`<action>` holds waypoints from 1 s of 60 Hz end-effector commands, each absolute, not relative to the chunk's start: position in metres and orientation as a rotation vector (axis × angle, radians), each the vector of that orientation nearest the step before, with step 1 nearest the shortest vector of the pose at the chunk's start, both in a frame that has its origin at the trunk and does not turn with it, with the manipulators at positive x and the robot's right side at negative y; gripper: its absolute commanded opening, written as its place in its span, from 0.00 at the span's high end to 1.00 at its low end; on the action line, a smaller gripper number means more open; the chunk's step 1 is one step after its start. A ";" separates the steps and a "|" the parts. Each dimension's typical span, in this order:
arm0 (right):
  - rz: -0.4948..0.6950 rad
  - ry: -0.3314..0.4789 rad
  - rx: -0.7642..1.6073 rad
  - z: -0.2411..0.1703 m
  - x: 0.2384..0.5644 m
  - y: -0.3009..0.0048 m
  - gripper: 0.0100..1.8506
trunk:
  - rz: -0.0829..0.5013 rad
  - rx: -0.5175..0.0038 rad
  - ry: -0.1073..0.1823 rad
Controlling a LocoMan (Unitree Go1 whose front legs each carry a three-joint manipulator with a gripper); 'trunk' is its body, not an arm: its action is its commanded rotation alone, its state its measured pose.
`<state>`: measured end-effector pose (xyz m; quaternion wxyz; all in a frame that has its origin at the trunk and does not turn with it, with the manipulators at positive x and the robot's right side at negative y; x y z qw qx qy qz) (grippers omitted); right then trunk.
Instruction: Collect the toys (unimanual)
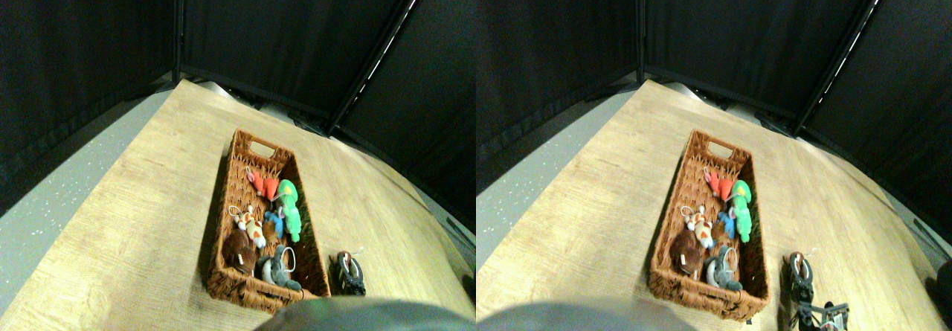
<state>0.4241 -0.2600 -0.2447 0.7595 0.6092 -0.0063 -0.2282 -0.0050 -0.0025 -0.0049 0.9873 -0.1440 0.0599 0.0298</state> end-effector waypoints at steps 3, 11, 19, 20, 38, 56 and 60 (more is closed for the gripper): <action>-0.419 -0.034 1.319 -0.231 0.427 -0.256 0.97 | 0.065 -0.293 0.138; -0.393 -0.055 1.311 -0.217 0.426 -0.255 0.97 | 0.064 -0.292 0.127; -0.345 -0.062 1.298 -0.206 0.429 -0.250 0.97 | 0.072 -0.302 0.116; -0.335 -0.057 1.279 -0.203 0.430 -0.248 0.97 | 0.073 -0.303 0.115; -0.147 -0.013 1.079 -0.153 0.457 -0.212 0.97 | 0.110 -0.339 0.084; -0.047 0.024 1.050 -0.109 0.480 -0.179 0.97 | 0.142 -0.372 0.059; -0.008 0.042 1.037 -0.103 0.485 -0.171 0.97 | 0.146 -0.376 0.055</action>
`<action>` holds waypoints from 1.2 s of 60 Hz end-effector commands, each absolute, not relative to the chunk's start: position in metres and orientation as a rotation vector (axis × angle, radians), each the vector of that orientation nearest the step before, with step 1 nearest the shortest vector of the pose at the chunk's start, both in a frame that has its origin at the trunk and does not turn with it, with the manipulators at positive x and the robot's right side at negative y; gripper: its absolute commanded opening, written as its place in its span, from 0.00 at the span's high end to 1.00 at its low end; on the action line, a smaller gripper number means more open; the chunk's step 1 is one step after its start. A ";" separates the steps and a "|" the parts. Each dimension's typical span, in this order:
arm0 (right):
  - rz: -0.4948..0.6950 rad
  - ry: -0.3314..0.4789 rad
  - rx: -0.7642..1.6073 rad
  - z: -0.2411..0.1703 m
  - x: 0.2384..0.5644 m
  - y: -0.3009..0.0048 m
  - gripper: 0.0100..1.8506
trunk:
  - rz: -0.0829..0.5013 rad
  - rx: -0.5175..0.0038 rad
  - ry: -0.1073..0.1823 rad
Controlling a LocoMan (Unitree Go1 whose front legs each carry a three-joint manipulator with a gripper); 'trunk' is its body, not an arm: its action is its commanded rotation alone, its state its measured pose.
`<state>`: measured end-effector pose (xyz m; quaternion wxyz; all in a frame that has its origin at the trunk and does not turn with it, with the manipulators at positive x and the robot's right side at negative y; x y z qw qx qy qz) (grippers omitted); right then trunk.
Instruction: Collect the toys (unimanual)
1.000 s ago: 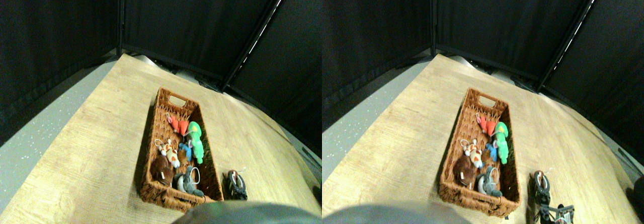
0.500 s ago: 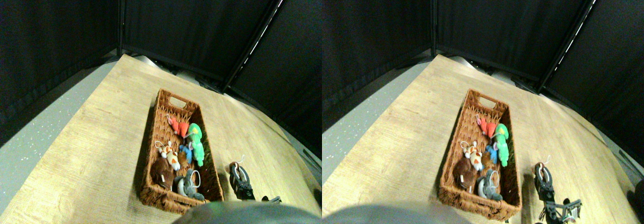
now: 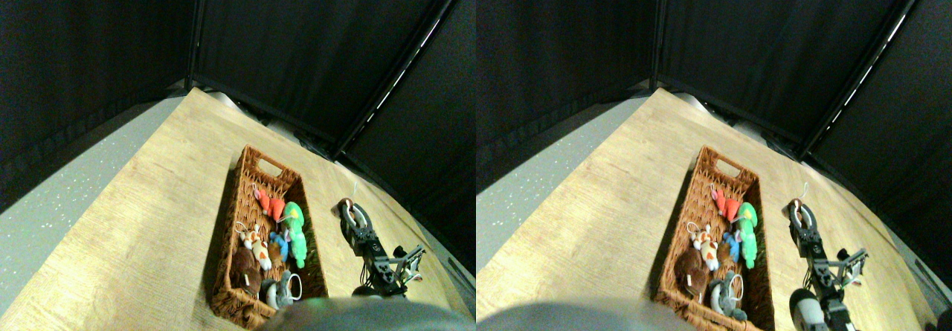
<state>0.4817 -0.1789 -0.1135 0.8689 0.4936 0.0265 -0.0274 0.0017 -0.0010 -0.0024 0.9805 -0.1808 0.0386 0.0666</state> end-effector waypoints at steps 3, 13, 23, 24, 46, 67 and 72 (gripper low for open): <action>-0.008 0.045 1.048 -0.101 0.485 -0.166 0.97 | 0.151 -0.381 0.052; 0.017 0.071 1.025 -0.094 0.488 -0.151 0.97 | 0.168 -0.397 0.044; 0.080 0.124 1.033 -0.091 0.491 -0.137 0.97 | 0.192 -0.421 0.034; 0.083 0.122 1.023 -0.091 0.491 -0.134 0.97 | 0.194 -0.424 0.033; 0.143 0.198 0.995 -0.088 0.493 -0.091 0.97 | 0.241 -0.486 0.018; 0.162 0.254 1.017 -0.096 0.498 -0.073 0.97 | 0.258 -0.522 0.020; 0.152 0.266 1.015 -0.098 0.499 -0.069 0.97 | 0.258 -0.526 0.021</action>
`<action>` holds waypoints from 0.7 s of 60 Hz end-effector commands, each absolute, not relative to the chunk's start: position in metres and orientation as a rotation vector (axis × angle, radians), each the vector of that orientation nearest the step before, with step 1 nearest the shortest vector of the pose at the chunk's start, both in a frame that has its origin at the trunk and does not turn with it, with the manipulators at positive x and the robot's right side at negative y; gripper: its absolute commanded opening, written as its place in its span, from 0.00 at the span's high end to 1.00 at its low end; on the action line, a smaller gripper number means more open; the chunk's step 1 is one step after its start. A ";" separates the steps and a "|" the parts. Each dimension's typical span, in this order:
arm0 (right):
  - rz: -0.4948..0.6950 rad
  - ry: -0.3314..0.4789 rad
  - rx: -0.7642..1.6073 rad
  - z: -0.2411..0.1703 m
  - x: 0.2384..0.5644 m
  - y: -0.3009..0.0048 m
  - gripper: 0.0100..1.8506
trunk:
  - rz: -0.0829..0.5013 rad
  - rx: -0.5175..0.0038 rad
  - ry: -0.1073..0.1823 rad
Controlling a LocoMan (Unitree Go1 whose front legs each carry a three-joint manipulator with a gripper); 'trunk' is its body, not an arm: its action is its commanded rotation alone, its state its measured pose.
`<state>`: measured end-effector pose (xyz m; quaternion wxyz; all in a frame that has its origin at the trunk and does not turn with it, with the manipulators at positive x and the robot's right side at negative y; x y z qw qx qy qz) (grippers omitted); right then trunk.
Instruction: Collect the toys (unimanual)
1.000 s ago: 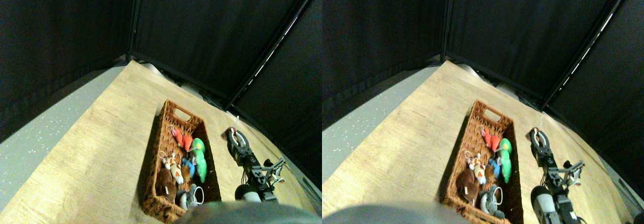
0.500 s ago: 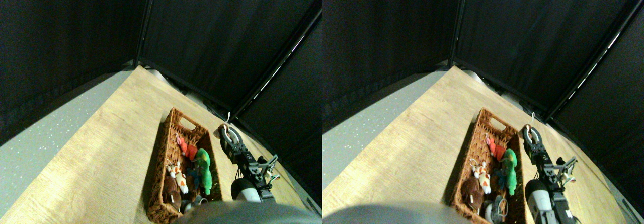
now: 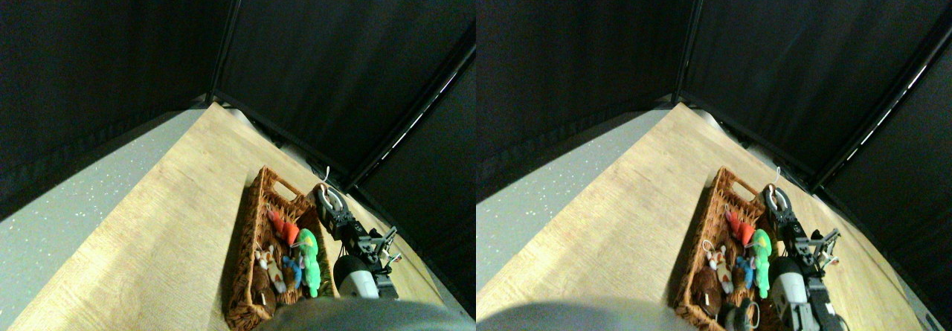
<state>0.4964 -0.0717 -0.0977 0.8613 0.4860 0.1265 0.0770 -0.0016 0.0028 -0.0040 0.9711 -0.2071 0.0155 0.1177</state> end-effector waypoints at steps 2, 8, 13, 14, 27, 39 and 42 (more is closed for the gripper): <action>0.151 0.266 1.016 -0.099 0.499 -0.069 0.97 | 0.258 -0.526 0.021; 0.143 0.263 1.023 -0.101 0.500 -0.070 0.97 | 0.256 -0.525 0.025; 0.130 0.261 1.035 -0.102 0.500 -0.072 0.97 | 0.255 -0.525 0.025; 0.134 0.268 1.039 -0.103 0.500 -0.073 0.97 | 0.255 -0.525 0.025; 0.179 0.315 0.886 -0.102 0.499 -0.081 0.36 | 0.252 -0.520 0.028; 0.162 0.307 0.884 -0.103 0.503 -0.088 0.28 | 0.243 -0.506 0.036; 0.137 0.292 0.903 -0.103 0.504 -0.092 0.29 | 0.239 -0.500 0.039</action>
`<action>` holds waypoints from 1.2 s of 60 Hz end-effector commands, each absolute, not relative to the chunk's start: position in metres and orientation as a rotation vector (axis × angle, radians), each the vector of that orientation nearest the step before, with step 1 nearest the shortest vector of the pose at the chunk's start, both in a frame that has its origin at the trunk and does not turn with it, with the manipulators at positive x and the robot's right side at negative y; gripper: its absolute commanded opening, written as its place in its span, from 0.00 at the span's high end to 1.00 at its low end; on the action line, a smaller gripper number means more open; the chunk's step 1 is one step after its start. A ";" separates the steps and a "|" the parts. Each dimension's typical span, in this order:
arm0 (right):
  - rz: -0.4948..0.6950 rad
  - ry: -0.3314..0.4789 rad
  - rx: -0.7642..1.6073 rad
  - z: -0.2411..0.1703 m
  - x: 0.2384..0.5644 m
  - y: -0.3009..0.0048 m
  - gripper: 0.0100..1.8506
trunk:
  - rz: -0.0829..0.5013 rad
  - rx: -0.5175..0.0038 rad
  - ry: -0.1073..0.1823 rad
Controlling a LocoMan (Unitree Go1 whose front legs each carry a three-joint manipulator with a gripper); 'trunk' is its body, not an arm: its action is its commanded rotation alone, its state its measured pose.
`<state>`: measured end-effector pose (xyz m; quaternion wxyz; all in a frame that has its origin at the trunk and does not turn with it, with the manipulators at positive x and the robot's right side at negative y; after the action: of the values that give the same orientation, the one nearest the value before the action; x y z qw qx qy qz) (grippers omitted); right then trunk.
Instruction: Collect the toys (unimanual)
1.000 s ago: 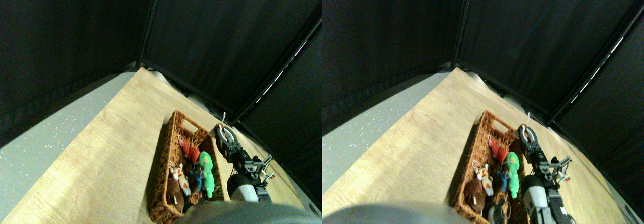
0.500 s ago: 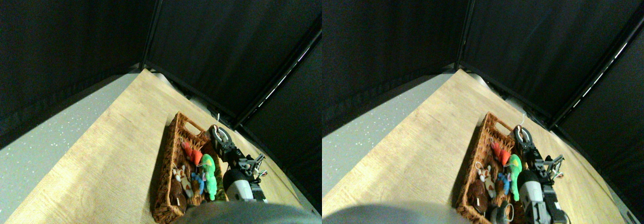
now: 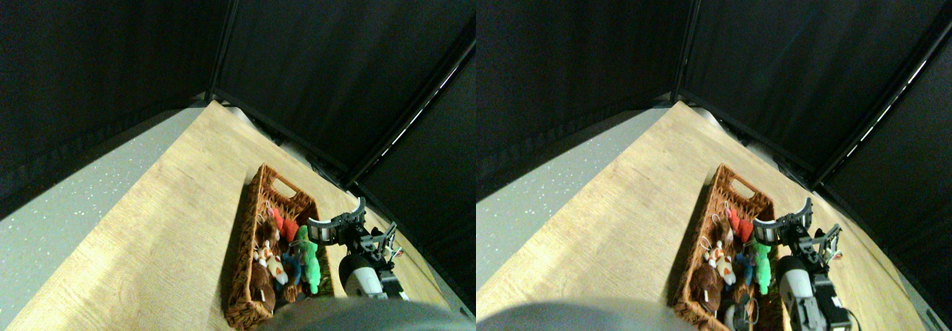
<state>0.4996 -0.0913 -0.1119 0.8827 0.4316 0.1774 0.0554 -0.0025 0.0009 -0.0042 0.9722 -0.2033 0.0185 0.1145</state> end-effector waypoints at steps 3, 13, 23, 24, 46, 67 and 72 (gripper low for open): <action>0.129 0.276 0.908 -0.103 0.505 -0.096 0.34 | 0.234 -0.491 0.043; 0.041 0.168 0.930 -0.103 0.509 -0.128 0.48 | 0.209 -0.455 0.054; -0.042 0.071 0.954 -0.104 0.505 -0.165 0.58 | 0.173 -0.408 0.068; -0.038 0.062 0.959 -0.104 0.505 -0.170 0.58 | 0.167 -0.403 0.070; -0.105 -0.092 0.955 -0.114 0.474 -0.226 0.69 | 0.090 -0.323 0.102; -0.198 -0.174 1.028 -0.138 0.433 -0.244 0.70 | 0.063 -0.280 0.124; -0.208 -0.186 1.026 -0.140 0.432 -0.249 0.70 | 0.062 -0.276 0.120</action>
<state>0.4761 -0.1944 -0.1363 0.8701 0.4774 -0.0351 -0.1171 -0.0020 -0.0049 -0.0049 0.9840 -0.1621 0.0456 0.0573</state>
